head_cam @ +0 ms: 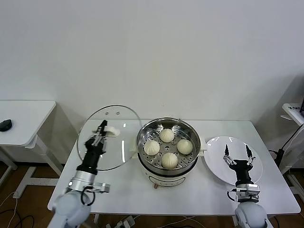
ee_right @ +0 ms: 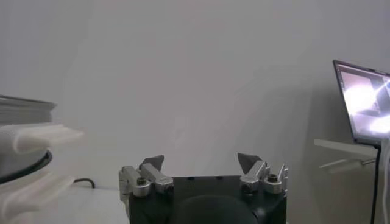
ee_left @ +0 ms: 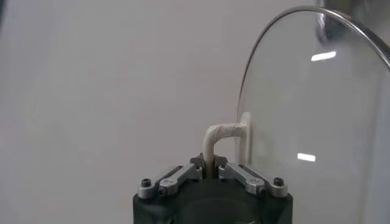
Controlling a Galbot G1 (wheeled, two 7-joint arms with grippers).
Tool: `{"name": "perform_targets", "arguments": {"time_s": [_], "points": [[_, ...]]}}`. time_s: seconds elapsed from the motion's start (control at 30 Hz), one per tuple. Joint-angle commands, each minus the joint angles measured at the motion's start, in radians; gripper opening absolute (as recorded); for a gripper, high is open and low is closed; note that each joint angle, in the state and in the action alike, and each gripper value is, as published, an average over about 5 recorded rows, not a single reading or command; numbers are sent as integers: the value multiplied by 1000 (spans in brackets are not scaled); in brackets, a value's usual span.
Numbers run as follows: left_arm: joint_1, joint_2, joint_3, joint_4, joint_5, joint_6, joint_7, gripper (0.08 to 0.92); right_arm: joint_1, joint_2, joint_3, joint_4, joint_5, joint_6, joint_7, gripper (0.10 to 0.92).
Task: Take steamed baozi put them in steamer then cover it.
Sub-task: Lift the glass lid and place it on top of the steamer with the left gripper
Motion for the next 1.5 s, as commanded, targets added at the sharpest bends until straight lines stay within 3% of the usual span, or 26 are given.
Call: {"name": "perform_targets", "arguments": {"time_s": [0.03,0.33,0.67,1.5], "points": [[-183,-20,423,-71,36,301,122,193,16,6,2,-16,-7,-12,2,823],[-323,-109,533,63,186,447,368,193,26,17,6,-48,-19,-11,2,823],[-393,-186,581,130,293,525,476,193,49,30,6,-85,-26,-9,-1,823],[-436,-327,610,301,381,560,455,193,90,35,5,-138,-33,-12,-5,823]]}}
